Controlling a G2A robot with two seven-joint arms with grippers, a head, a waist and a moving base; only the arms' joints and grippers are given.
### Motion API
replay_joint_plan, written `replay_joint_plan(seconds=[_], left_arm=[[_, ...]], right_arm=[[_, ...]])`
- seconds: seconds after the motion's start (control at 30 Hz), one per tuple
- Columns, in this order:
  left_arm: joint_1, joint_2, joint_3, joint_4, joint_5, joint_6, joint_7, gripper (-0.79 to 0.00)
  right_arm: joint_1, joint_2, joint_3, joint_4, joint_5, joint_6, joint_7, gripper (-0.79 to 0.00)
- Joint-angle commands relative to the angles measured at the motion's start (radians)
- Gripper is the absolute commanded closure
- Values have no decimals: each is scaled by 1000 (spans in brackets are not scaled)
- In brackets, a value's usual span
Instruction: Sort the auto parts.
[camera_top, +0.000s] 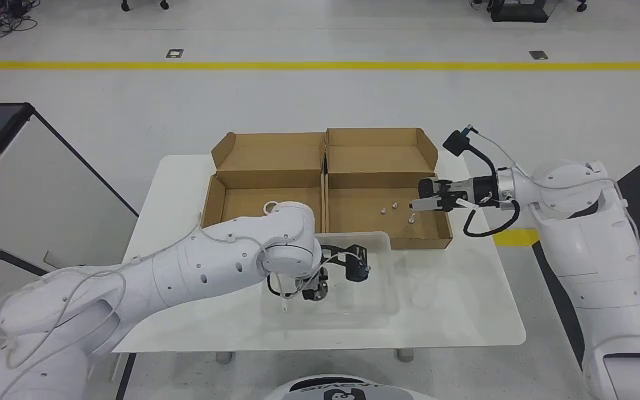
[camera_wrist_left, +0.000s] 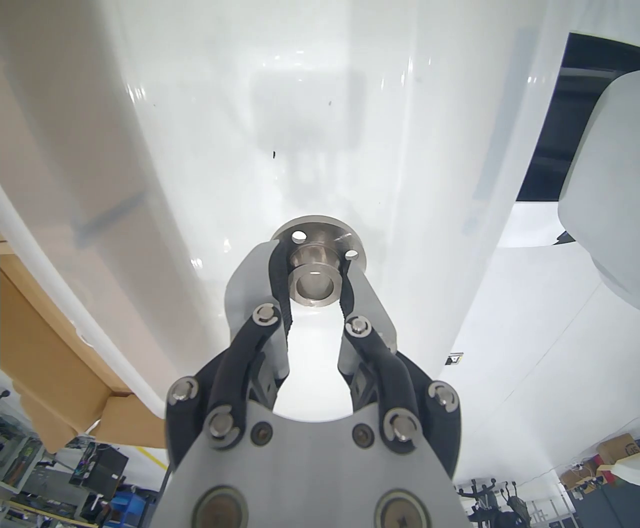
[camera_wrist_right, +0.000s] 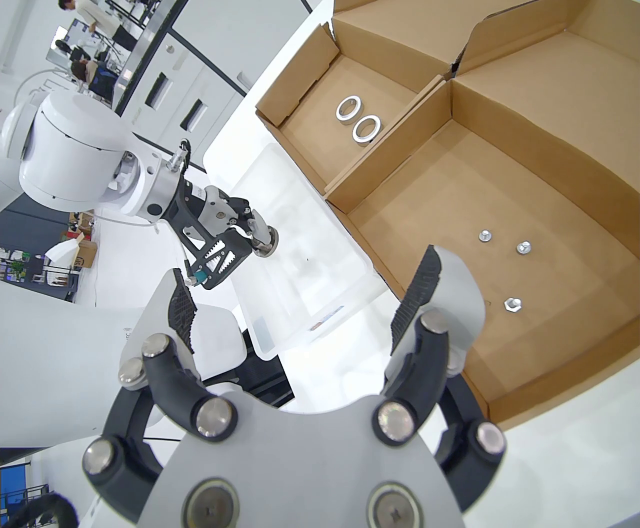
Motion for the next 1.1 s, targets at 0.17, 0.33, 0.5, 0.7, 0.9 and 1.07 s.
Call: replay_joint_plan(seconds=[0.17,0.33,0.5,0.7,0.9,1.07], left_arm=[[30,25,-71,6,-28,0,106,0],[70,89,-187,-34,-95,-22,164,0],[145,172,-330,-79,-147,-70,187,0],[257,253,-510,-140,-242,-143,253,0],[385,298,-675,-104,-516,-356,474,0],[450,309,-734,-52,-685,-574,599,0]], right_arm=[[0,0,0,0,0,0,0,-785],[0,0,0,0,0,0,0,-785],[0,0,0,0,0,0,0,-785],[0,0,0,0,0,0,0,-785],[0,0,0,0,0,0,0,-785],[0,0,0,0,0,0,0,-785]])
